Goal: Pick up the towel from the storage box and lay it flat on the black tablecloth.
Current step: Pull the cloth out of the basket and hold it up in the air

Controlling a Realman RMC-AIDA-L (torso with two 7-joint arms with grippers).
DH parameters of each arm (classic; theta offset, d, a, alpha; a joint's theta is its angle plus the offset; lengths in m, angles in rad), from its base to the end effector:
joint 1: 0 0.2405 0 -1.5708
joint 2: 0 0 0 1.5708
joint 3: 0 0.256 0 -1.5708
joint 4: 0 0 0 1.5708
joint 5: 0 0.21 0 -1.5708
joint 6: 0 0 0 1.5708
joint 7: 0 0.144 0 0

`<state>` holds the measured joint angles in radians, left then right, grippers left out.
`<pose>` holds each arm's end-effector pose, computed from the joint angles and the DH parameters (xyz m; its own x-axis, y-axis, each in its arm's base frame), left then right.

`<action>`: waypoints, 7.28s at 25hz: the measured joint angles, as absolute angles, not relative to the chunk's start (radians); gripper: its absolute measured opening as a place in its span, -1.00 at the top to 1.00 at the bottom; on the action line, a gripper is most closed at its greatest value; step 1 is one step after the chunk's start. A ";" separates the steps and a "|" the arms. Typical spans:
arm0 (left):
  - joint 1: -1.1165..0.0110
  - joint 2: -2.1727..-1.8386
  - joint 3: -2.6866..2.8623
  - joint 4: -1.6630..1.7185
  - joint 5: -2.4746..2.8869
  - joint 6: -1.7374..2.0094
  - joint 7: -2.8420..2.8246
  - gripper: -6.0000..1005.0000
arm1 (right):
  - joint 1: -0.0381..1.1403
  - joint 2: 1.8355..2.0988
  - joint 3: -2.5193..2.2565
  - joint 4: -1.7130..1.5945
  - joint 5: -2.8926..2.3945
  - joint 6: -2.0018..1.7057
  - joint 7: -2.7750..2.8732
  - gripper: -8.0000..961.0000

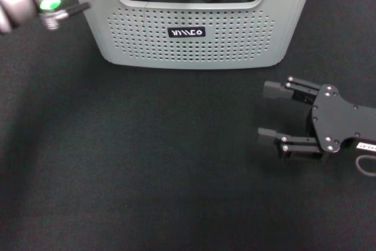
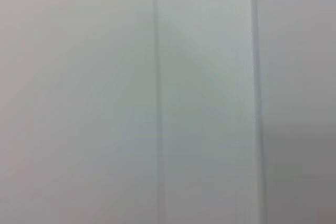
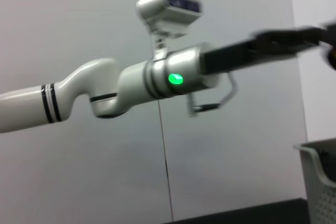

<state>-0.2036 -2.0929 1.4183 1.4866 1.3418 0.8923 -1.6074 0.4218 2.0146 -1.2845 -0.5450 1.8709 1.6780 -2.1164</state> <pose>-0.1233 0.3466 0.0590 0.7026 -0.0729 0.7078 0.4200 -0.7605 -0.4952 0.2241 0.2870 -0.0150 0.6727 -0.0417 -0.7387 -0.1576 -0.9836 -0.0879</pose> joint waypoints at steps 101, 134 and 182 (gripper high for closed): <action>-0.380 -2.105 1.485 0.837 0.602 1.486 -1.036 0.98 | 0.349 2.028 -1.668 -0.593 2.532 1.291 -2.301 -0.51; -0.391 -2.105 1.516 0.810 0.544 1.461 -1.007 0.98 | 0.286 2.028 -1.883 -0.581 2.766 1.364 -2.916 -0.41; -0.393 -2.103 1.548 0.785 0.453 1.372 -0.944 0.98 | 0.179 2.027 -1.814 -0.818 2.498 1.284 -2.990 -0.37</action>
